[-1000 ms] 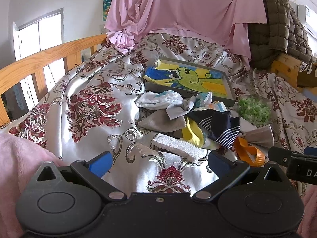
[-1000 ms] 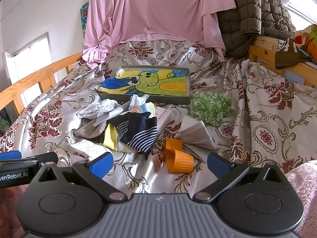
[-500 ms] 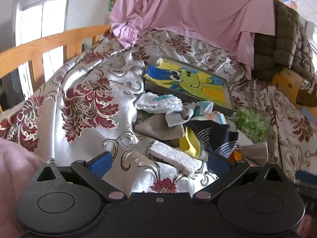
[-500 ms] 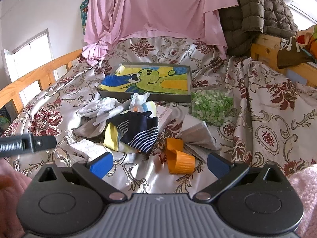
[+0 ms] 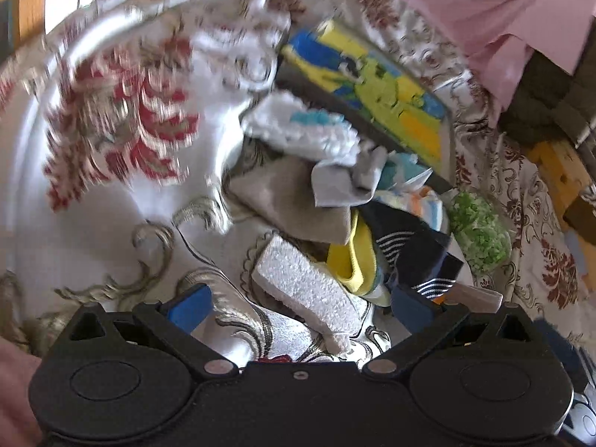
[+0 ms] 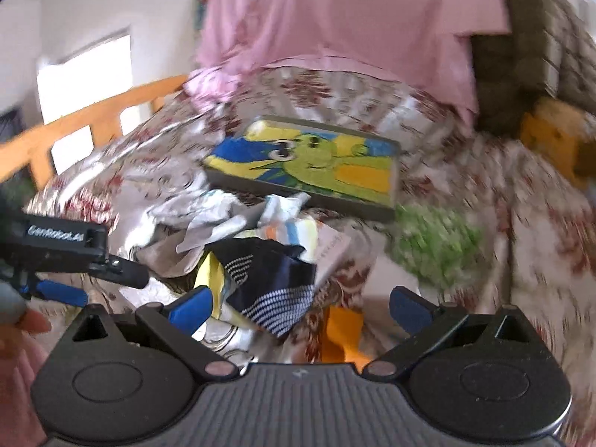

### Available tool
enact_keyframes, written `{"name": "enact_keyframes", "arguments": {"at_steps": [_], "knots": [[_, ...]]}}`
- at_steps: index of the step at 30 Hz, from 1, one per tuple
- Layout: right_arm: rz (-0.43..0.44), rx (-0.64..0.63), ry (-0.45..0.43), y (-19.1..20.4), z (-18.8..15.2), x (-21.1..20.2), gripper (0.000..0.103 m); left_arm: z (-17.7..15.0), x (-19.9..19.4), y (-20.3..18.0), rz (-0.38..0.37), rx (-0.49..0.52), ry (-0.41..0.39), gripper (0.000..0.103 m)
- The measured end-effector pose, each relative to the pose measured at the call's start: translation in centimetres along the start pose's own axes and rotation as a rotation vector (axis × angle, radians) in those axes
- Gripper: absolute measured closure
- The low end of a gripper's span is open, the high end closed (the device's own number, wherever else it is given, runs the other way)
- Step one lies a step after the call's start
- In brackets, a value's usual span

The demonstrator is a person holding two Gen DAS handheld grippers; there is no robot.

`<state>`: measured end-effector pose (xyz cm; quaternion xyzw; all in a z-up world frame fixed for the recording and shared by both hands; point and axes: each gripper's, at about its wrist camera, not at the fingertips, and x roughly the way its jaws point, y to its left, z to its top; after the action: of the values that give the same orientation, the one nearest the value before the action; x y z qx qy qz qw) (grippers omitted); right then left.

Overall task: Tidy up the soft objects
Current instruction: 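Grasp the white terry cloth with the left tool while the right tool grasps the black striped sock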

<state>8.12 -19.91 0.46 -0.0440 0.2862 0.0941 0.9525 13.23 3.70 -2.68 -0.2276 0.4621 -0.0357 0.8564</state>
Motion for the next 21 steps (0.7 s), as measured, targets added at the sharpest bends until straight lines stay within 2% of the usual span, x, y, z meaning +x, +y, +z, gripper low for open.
{"name": "enact_keyframes", "arguments": {"at_steps": [4,7,11,14,17,21], "knots": [[0.07,-0.07,0.051,0.0,1.2,2.6,0.0,0.3,2.6,1.1,-0.053,-0.089,0.069,0.001],[0.098,-0.105,0.085,-0.4,1.8,4.6,0.0,0.6,3.8,1.5,-0.08,-0.125,0.085,0.001],[0.109,-0.128,0.106,-0.9,1.8,6.5,0.0,0.9,4.5,1.2,-0.104,-0.118,0.079,0.004],[0.136,-0.117,0.132,-1.0,1.3,7.6,0.0,1.1,4.7,0.8,-0.149,-0.101,0.064,0.015],[0.16,-0.124,0.162,-0.9,0.9,8.4,0.001,1.0,5.3,0.5,-0.173,-0.099,0.08,0.018],[0.167,-0.146,0.163,-0.6,0.6,8.6,0.007,0.6,5.2,0.4,-0.194,-0.094,0.057,0.024]]}}
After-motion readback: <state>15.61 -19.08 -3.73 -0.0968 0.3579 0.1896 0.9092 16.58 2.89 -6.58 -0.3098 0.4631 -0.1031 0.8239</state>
